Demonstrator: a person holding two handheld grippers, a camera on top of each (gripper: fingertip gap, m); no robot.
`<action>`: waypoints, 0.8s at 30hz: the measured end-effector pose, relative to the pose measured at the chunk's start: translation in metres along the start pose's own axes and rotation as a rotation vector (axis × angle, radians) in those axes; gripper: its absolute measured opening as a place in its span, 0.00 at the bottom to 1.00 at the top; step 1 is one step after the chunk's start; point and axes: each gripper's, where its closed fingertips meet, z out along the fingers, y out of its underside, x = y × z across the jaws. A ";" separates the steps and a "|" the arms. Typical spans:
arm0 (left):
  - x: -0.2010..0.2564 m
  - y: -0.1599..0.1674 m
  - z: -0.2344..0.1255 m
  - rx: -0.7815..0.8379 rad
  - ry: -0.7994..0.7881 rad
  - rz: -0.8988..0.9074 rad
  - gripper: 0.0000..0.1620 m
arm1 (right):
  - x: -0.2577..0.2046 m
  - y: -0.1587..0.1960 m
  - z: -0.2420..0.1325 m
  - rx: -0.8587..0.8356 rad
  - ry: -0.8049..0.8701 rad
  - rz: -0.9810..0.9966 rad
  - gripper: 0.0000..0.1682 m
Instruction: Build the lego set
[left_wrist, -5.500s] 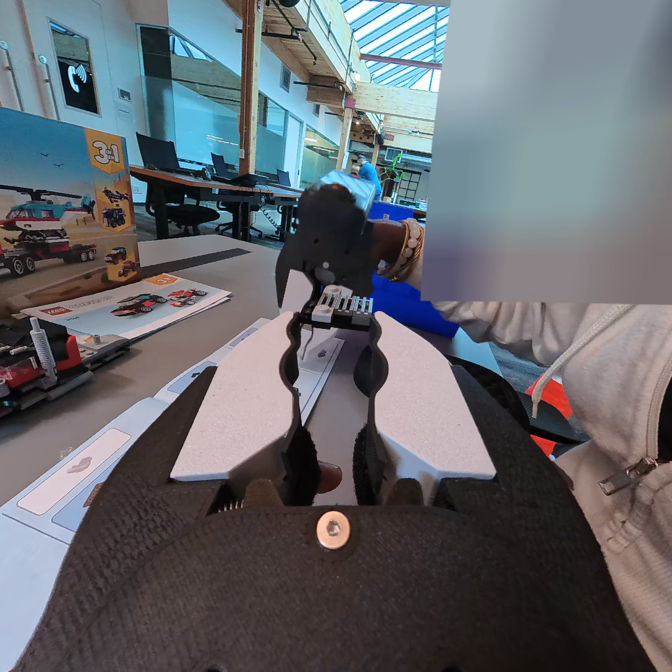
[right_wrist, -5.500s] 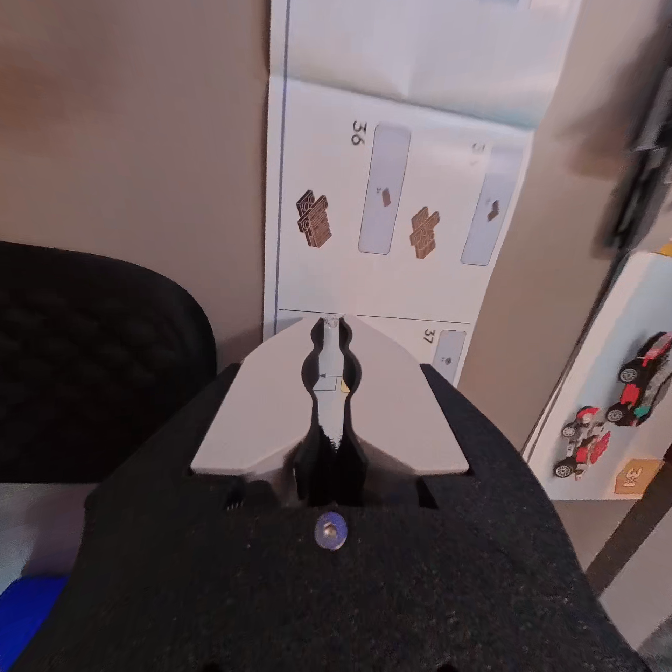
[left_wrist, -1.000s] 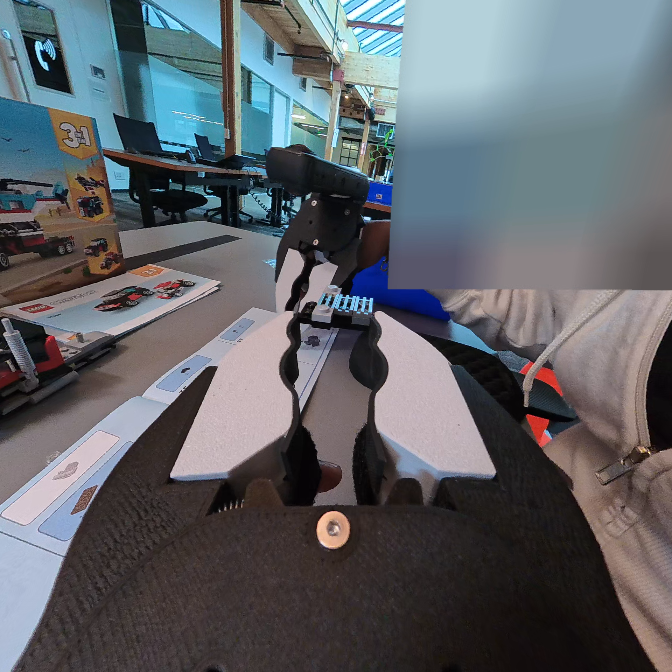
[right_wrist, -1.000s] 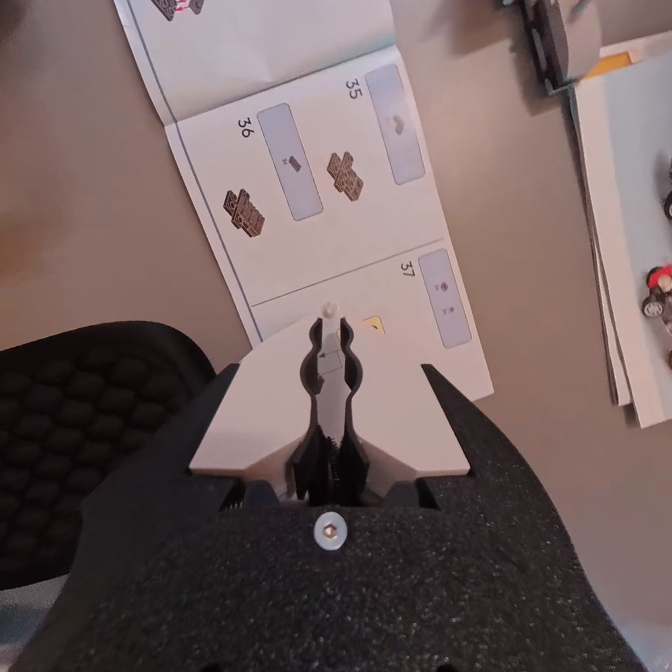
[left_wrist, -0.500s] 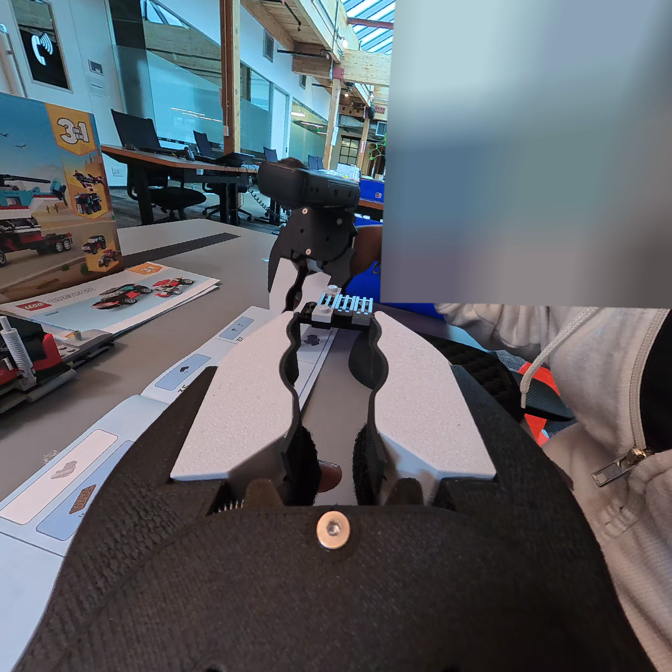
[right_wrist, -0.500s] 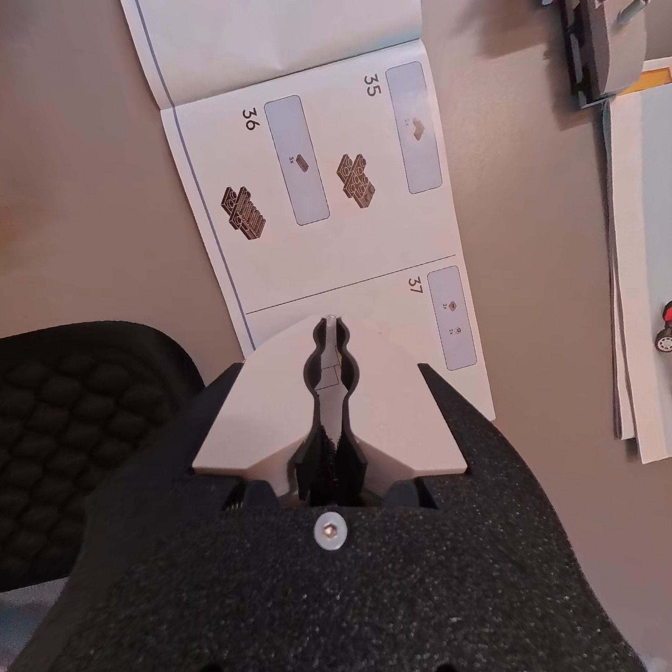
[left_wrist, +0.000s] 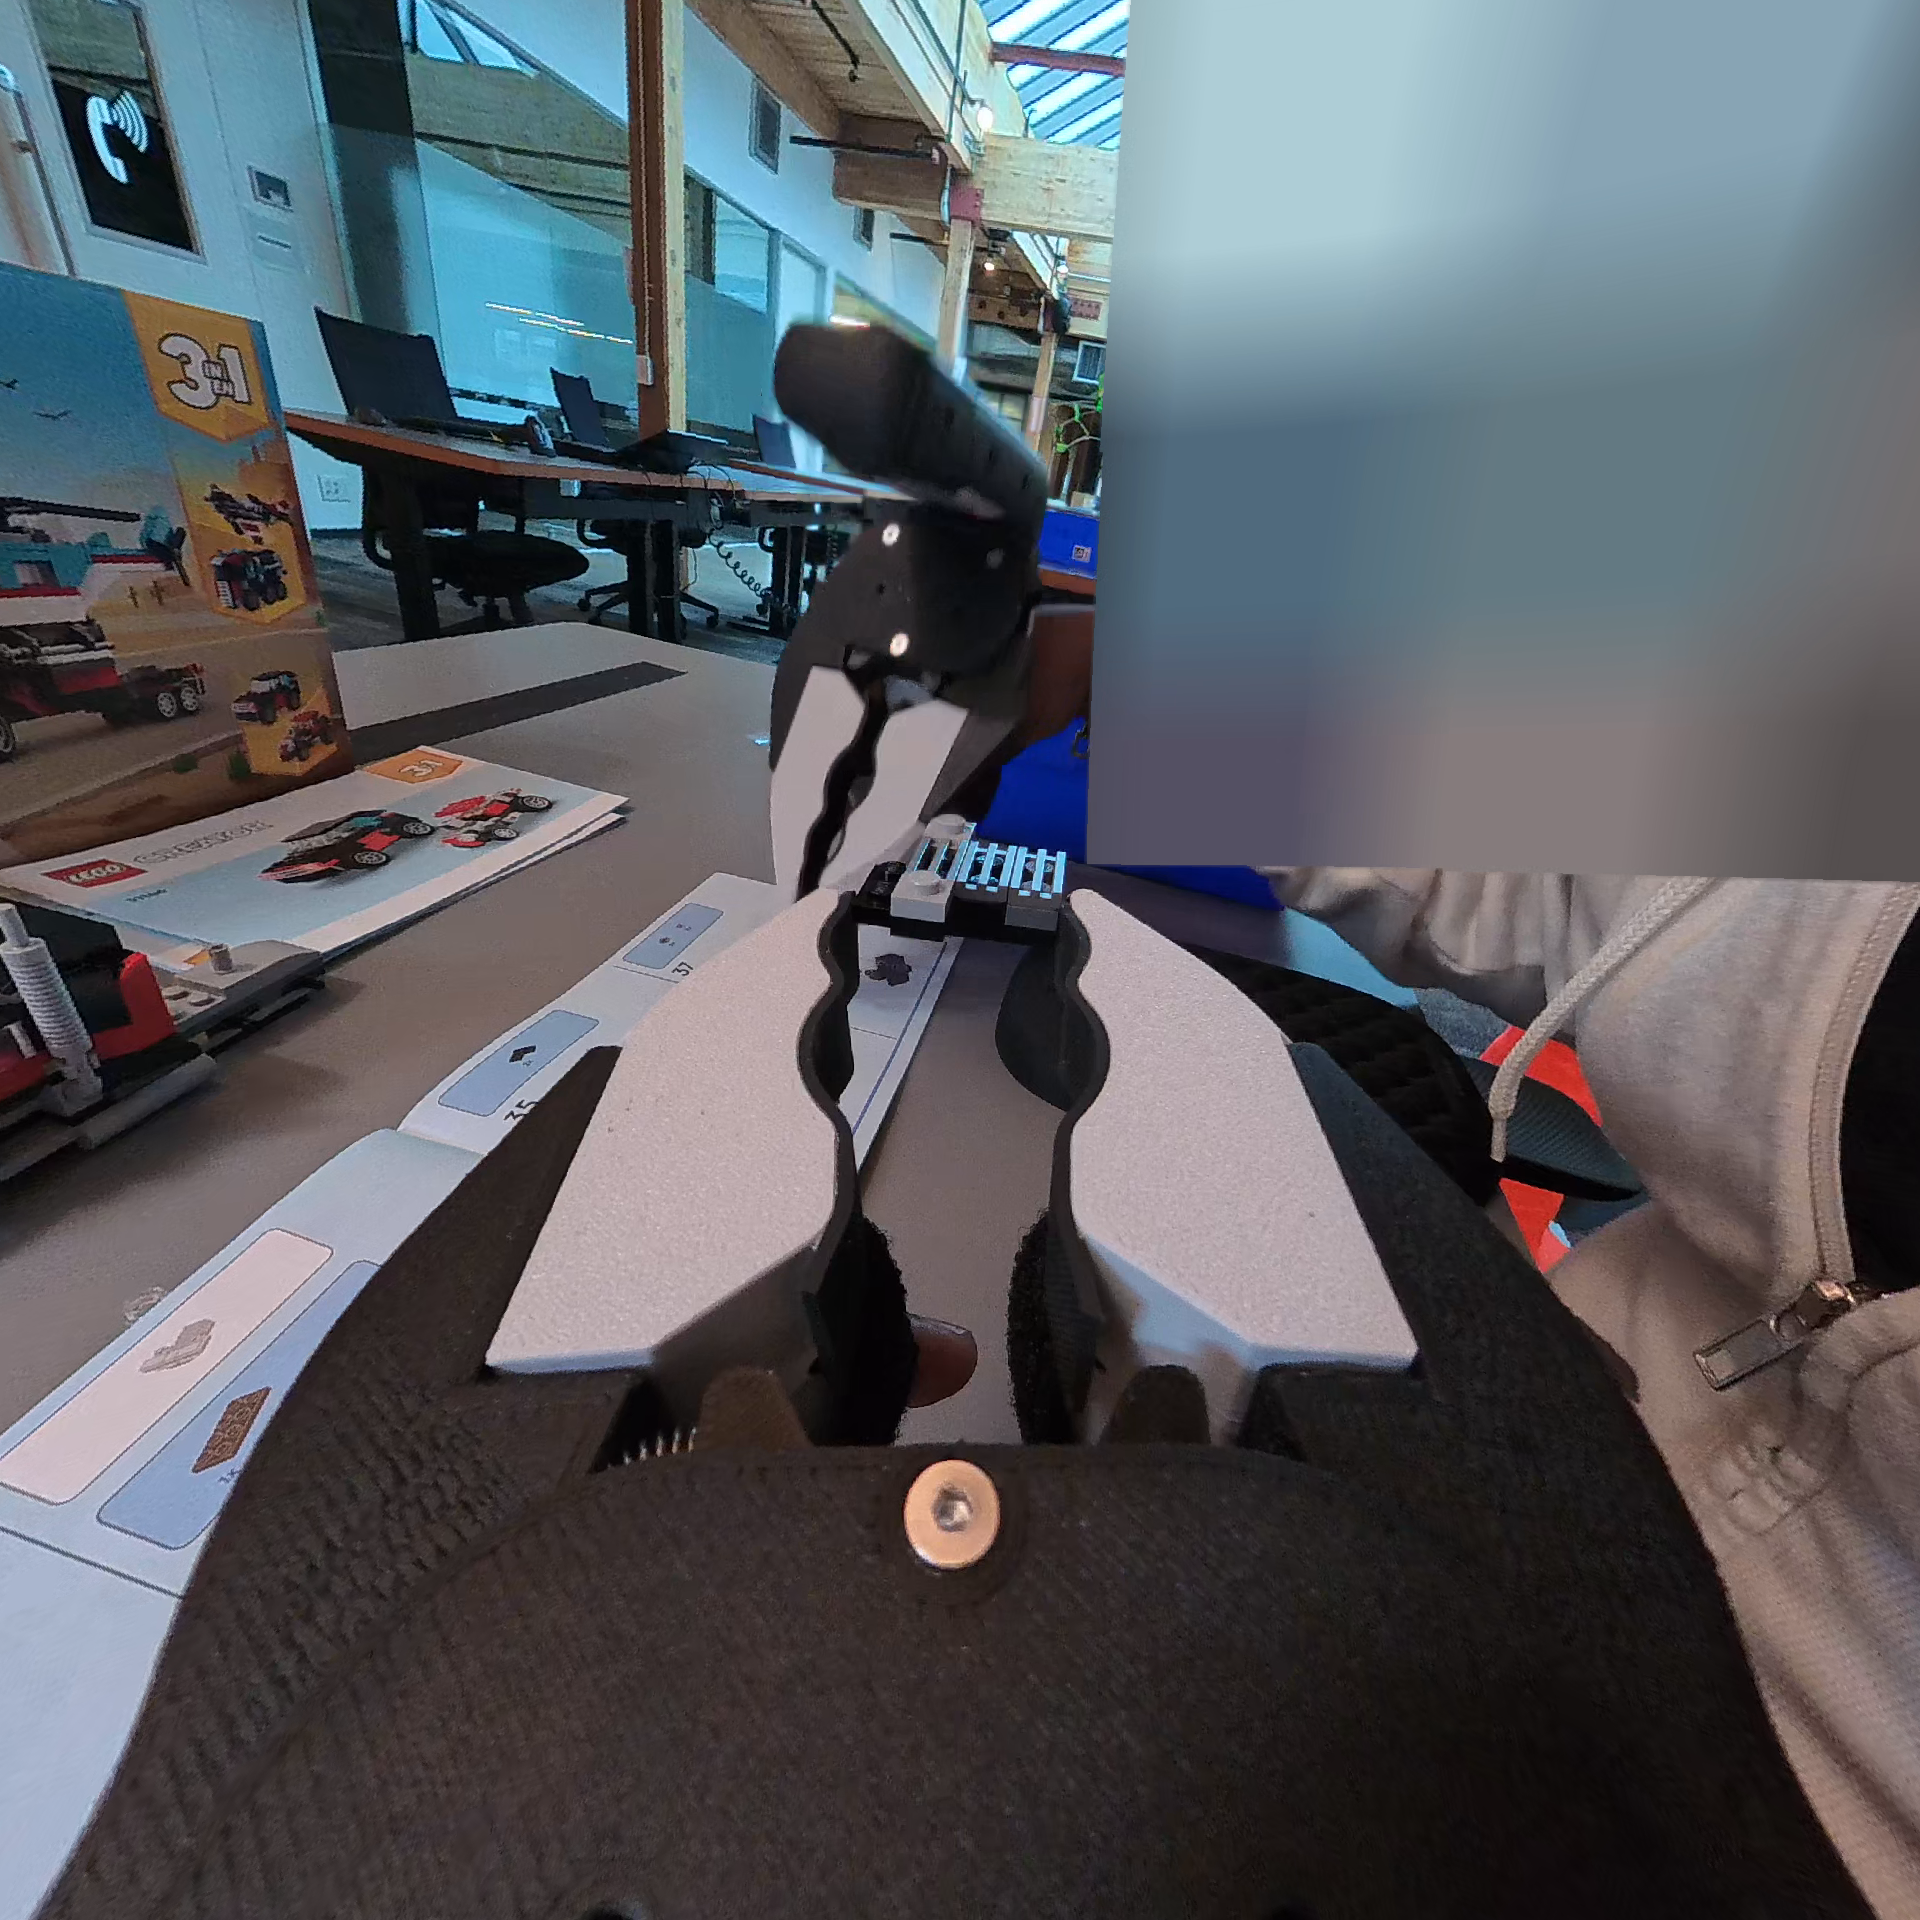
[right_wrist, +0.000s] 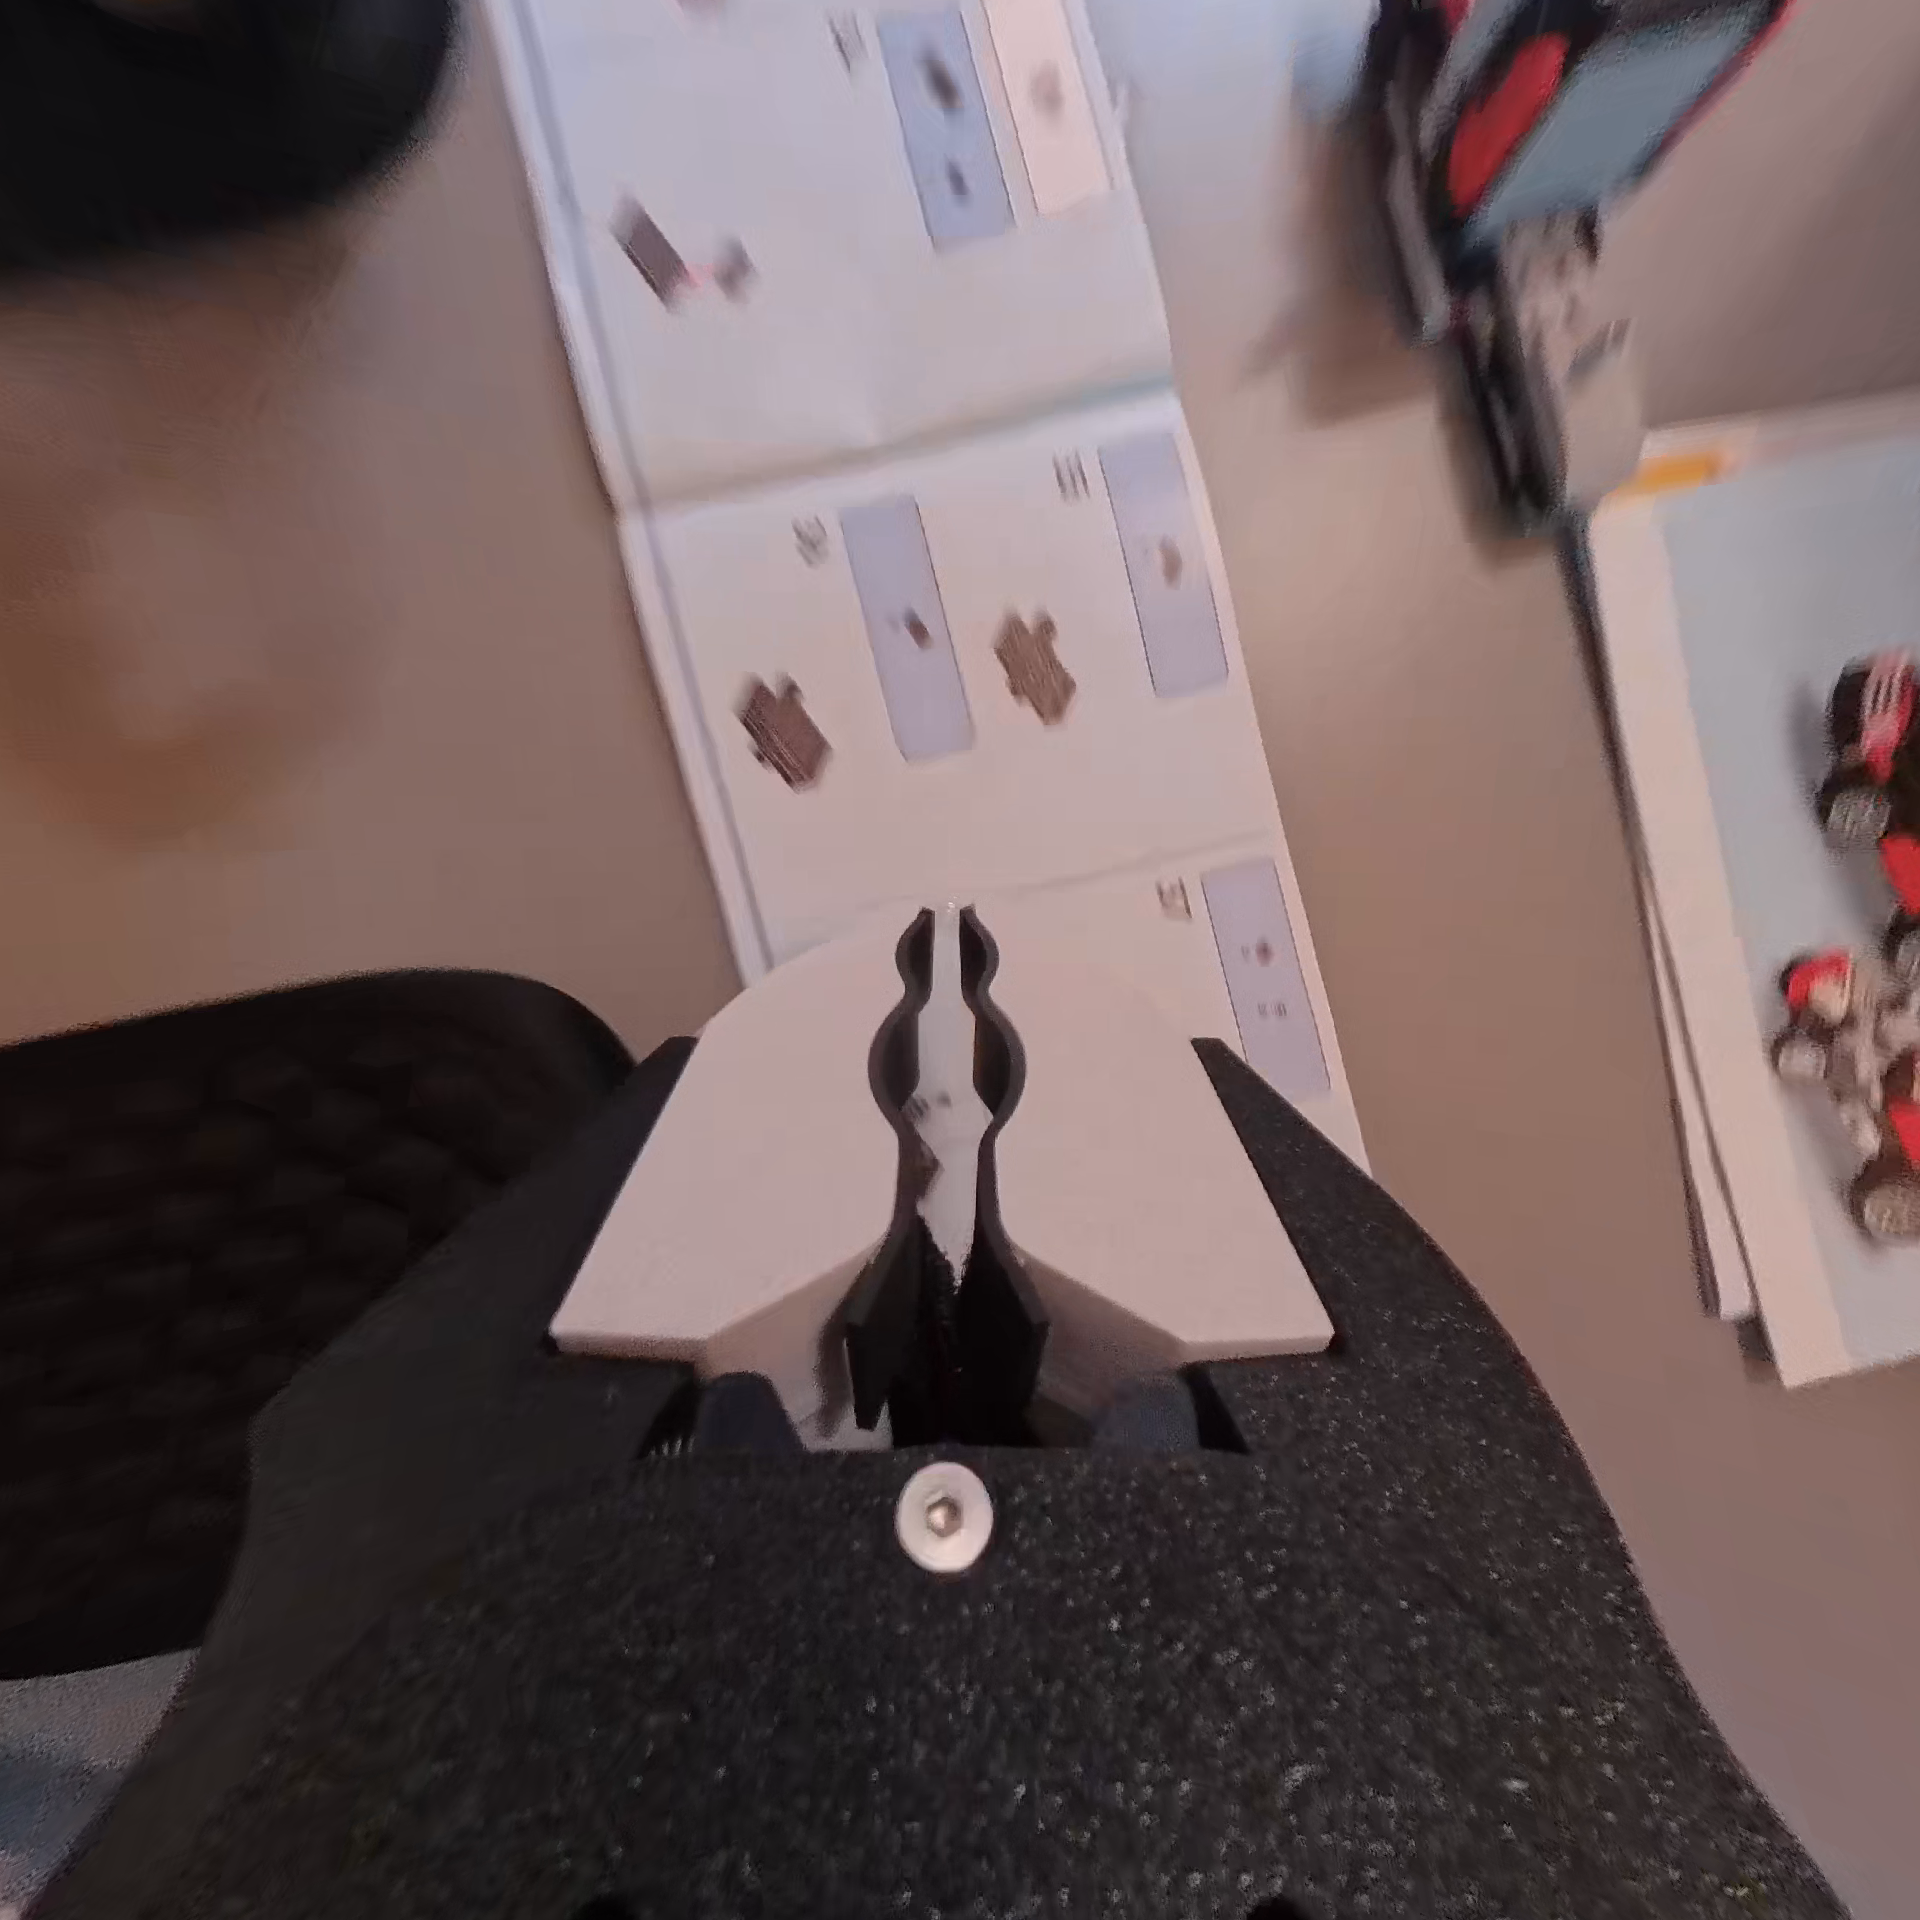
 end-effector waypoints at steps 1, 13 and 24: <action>0.000 0.000 0.000 -0.001 0.001 -0.001 0.22 | -0.009 -0.018 -0.008 0.078 -0.036 -0.016 0.03; 0.007 0.008 0.006 -0.067 -0.013 0.099 0.22 | -0.096 -0.124 -0.043 0.216 -0.266 -0.309 0.03; 0.010 0.011 0.008 -0.088 -0.017 0.149 0.22 | -0.096 -0.116 -0.033 0.033 -0.208 -0.381 0.03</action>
